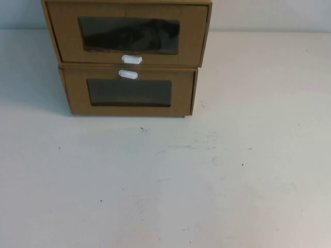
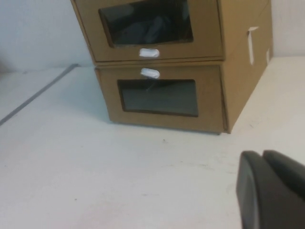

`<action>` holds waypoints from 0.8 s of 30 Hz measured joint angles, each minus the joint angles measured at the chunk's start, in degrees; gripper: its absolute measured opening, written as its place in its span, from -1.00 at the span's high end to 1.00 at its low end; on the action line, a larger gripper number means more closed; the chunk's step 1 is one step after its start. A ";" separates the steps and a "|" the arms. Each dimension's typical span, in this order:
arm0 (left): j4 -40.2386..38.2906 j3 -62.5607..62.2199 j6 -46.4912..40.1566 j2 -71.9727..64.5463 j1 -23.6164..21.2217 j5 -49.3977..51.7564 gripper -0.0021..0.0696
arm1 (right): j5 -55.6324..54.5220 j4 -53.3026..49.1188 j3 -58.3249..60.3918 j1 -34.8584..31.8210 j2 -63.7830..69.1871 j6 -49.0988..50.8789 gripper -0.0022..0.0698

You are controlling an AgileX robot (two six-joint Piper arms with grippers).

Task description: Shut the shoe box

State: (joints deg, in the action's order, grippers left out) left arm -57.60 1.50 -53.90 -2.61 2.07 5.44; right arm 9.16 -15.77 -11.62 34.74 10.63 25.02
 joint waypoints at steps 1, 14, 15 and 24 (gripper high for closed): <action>0.00 0.00 0.00 0.00 0.00 0.00 0.96 | 1.22 -1.19 0.10 -1.25 -1.00 -0.11 0.97; 0.00 0.00 0.00 0.00 0.00 0.00 0.96 | 2.01 -2.49 10.95 -29.74 -10.98 0.64 0.97; 0.00 0.00 0.00 0.00 0.00 0.00 0.96 | 1.77 -2.63 11.46 -29.80 -11.08 0.64 0.97; 0.00 0.00 0.00 0.00 0.00 0.46 0.96 | -1.28 -3.00 12.02 -29.85 -11.08 0.64 0.97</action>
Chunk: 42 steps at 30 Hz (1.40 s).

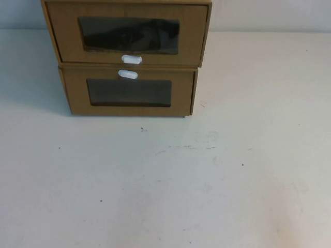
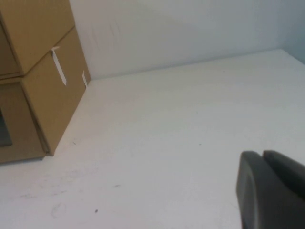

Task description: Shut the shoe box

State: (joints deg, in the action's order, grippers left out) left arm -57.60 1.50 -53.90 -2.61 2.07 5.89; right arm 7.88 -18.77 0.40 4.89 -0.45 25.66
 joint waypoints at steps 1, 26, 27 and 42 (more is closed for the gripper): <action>0.00 0.00 0.00 0.00 0.00 0.00 0.96 | -1.21 0.02 0.25 0.00 0.00 -0.29 0.97; 0.00 0.00 0.00 0.00 0.00 0.58 0.96 | 12.09 27.83 1.12 0.00 0.00 -35.29 0.97; 0.00 0.00 0.00 0.00 0.00 0.58 0.96 | 12.09 27.83 1.12 0.00 0.00 -35.29 0.97; 8.82 0.00 1.81 0.00 0.00 -1.86 0.96 | 12.12 28.03 1.12 0.00 0.00 -35.29 0.97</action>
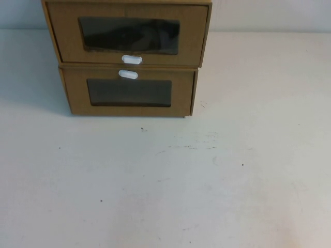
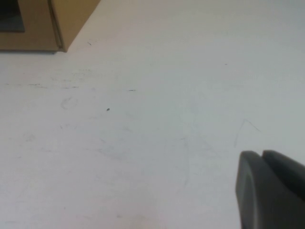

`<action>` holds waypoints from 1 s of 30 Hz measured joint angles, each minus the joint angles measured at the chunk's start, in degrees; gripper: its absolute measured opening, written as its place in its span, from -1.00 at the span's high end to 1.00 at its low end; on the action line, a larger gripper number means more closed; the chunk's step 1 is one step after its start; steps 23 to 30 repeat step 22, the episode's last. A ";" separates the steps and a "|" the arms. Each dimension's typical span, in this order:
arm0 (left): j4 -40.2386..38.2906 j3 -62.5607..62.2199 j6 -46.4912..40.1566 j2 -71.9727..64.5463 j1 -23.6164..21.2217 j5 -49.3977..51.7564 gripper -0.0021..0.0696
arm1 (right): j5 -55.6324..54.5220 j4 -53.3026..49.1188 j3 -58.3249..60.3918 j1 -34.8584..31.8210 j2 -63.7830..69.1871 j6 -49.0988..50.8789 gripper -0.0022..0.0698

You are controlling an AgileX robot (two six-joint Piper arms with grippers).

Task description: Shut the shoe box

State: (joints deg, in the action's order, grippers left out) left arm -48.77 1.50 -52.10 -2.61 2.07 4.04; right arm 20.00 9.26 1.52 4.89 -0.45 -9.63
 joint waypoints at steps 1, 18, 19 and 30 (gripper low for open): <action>6.08 0.00 4.78 0.16 0.00 -0.09 0.96 | 0.00 0.00 0.00 0.00 0.00 0.00 0.97; 44.10 0.00 37.69 3.18 0.00 17.51 0.96 | 0.10 0.12 0.00 0.00 0.00 -0.04 0.97; 44.10 0.00 37.69 3.18 0.00 17.61 0.96 | 0.10 0.12 0.00 0.00 -0.05 -0.04 0.97; 44.10 0.00 37.69 3.18 0.00 17.61 0.96 | 0.10 0.22 0.00 0.00 -0.05 -0.04 0.97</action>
